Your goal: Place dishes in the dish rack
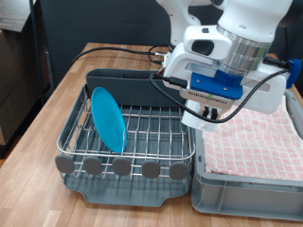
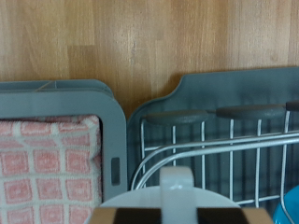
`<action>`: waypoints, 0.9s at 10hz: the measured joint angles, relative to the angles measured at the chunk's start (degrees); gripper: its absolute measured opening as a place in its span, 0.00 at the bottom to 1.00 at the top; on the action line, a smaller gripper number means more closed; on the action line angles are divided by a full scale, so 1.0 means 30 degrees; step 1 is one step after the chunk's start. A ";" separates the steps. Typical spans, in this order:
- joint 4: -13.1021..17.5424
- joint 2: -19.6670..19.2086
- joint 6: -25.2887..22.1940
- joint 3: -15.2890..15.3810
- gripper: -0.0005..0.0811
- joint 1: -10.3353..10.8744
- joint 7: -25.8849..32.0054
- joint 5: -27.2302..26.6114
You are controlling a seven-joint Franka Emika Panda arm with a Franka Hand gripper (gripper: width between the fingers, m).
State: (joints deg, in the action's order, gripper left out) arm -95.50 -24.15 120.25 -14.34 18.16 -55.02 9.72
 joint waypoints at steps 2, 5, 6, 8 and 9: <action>0.0451 -0.0644 0.0395 0.0004 0.09 -0.0264 0.0399 -0.0205; 0.1356 -0.1742 0.0838 0.0010 0.09 -0.0717 0.1085 -0.0567; 0.1558 -0.2022 0.1213 -0.0002 0.09 -0.0800 0.1098 -0.0567; 0.1937 -0.2448 0.1444 0.0016 0.09 -0.0955 0.1205 -0.0756; 0.2187 -0.2670 0.1306 0.0026 0.09 -0.1033 0.1398 -0.1006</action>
State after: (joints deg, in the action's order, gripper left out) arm -88.94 -32.16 124.17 -14.26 15.06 -50.83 6.70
